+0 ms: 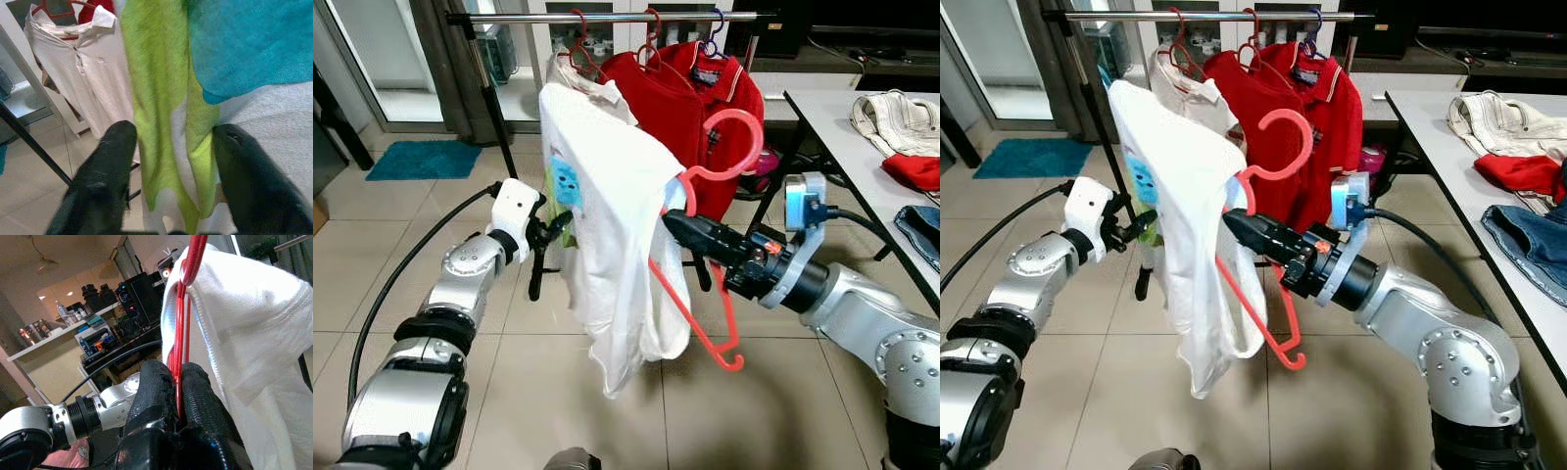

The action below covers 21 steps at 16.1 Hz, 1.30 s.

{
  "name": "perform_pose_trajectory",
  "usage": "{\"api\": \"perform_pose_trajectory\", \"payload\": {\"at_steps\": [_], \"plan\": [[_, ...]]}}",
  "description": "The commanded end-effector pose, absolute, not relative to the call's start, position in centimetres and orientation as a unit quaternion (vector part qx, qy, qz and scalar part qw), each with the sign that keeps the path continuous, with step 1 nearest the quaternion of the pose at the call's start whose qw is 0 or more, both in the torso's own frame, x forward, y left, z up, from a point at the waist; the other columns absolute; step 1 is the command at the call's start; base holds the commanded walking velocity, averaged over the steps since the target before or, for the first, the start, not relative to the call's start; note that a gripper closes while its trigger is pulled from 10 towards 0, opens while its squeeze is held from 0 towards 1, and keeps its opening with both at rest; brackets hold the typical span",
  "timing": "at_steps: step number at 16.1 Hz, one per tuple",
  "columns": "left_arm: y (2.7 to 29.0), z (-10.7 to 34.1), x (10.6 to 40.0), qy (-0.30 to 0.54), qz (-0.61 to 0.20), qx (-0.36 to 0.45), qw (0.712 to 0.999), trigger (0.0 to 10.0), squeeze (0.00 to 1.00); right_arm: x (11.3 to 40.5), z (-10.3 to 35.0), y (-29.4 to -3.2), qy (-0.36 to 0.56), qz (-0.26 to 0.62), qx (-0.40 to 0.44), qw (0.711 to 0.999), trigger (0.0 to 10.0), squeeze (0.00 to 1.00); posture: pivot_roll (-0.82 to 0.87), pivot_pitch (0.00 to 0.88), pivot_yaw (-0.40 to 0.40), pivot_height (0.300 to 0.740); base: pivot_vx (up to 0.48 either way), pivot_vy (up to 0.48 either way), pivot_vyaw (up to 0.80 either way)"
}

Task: Hang hanger

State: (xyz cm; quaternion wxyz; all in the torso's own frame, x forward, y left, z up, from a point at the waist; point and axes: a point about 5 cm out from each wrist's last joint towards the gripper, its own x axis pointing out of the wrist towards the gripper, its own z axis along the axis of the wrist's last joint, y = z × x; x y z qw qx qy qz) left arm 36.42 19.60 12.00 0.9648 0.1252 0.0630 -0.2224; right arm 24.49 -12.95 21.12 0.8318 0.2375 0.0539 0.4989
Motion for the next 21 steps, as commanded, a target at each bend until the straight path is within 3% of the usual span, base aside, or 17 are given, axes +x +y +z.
{"api": "perform_pose_trajectory", "payload": {"at_steps": [1,14,21], "plan": [[19.6,12.6,36.7,0.052,-0.221,0.123,0.966,0.0,0.0,24.4,22.3,-12.9,0.029,0.507,0.228,0.831,10.0,0.0,-0.07,0.0,0.051,0.74,0.0,0.0,0.0],[20.2,11.6,36.2,0.054,-0.21,0.09,0.972,0.0,0.0,25.0,22.4,-12.8,0.031,0.499,0.22,0.837,10.0,0.0,-0.06,0.0,0.052,0.74,0.0,0.0,0.0],[21.1,8.7,34.4,0.085,-0.175,0.051,0.979,0.0,0.0,26.1,22.6,-12.7,0.017,0.461,0.2,0.864,10.0,0.0,-0.05,0.0,0.058,0.74,0.0,0.0,0.0]]}}
